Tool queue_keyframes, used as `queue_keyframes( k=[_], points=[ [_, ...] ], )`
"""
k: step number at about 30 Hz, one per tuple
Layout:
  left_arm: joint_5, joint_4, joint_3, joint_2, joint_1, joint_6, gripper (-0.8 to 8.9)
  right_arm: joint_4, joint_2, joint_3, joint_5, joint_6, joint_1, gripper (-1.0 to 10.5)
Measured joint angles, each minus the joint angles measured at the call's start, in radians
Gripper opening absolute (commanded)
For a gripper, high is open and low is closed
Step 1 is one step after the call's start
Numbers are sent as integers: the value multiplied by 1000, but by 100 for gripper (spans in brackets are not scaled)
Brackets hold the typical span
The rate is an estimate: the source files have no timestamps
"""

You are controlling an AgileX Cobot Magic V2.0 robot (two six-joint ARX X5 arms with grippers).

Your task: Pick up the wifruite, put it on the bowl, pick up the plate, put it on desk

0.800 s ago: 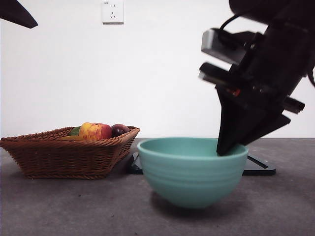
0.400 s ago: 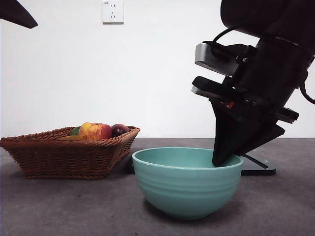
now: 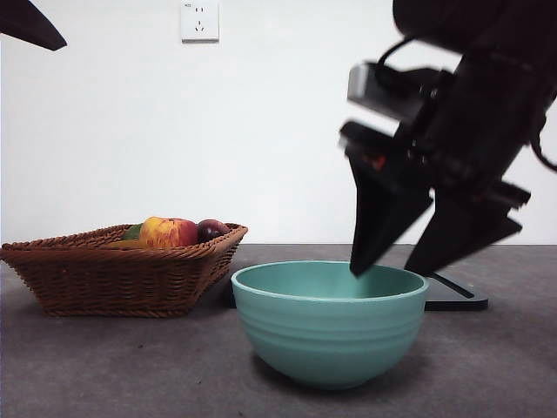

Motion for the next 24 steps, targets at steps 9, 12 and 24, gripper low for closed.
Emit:
queue_keyframes(
  k=[9,12,24],
  points=[
    [0,0,0,0,0,0,343,-118,-200,87,-1,0,-1,289],
    [0,0,0,0,0,0,343,-169,-271,120,-1,-2,-1,289],
    [0,0,0,0,0,0,343,-392,-490,150,-209,-19,-2,288]
  ],
)
